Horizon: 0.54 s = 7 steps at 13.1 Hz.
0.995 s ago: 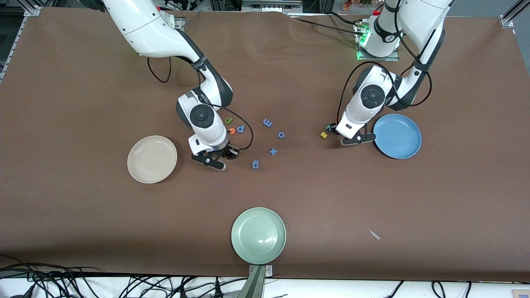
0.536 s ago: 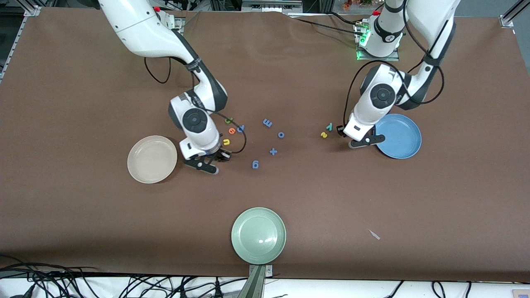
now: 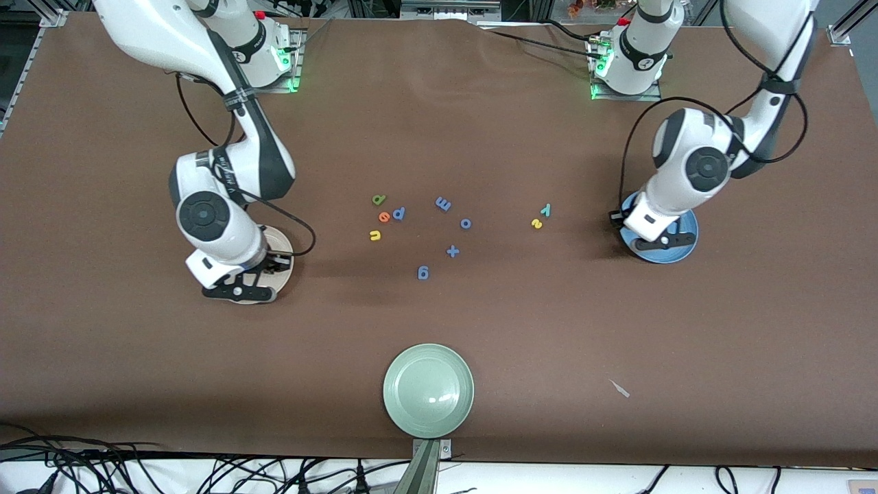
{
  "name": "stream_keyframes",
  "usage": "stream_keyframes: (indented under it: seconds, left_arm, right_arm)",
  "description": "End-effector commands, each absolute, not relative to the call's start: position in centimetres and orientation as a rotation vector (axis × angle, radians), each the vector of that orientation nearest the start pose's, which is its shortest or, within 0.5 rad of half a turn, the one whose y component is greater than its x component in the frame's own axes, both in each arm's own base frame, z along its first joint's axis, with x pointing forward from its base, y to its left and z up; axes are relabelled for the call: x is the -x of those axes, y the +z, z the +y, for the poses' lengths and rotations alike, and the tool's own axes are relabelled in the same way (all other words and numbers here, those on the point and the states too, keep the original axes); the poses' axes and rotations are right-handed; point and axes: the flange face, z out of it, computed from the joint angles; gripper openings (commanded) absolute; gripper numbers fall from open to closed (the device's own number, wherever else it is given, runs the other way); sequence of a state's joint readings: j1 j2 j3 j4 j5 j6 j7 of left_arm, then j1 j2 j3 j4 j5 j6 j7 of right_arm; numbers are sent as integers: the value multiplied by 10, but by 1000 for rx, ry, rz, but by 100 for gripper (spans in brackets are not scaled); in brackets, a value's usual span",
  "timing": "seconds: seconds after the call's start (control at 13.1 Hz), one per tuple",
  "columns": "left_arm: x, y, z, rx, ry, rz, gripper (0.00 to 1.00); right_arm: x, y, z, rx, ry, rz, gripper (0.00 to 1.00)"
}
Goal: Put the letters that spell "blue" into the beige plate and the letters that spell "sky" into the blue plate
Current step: 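Drop the K in the blue plate while the right gripper drops the l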
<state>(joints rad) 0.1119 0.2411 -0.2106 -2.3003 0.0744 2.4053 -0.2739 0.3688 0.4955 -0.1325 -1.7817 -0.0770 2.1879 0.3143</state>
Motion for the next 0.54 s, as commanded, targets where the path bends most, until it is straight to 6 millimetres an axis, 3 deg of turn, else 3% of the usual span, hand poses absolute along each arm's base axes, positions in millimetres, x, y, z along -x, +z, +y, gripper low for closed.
stream_keyframes:
  seconds: [0.0, 0.15, 0.23, 0.38, 0.46]
  left_arm:
    - [-508, 236, -17, 3110, 211, -115, 30]
    - [-506, 231, -8, 3116, 224, -82, 34]
    - [-506, 231, -5, 3116, 227, -84, 40]
    - [-507, 233, -8, 3115, 221, -98, 62]
    - [-507, 236, -11, 3113, 221, -110, 64]
  right_arm:
    - [-593, 249, 133, 3231, 45, 29, 1]
    - [-580, 237, 127, 3219, -2, 37, 25]
    - [-581, 239, 128, 3202, 1, 74, 42]
    - [-584, 247, 137, 3152, 40, 142, 46]
    - [-587, 255, 150, 3126, 61, 153, 46]
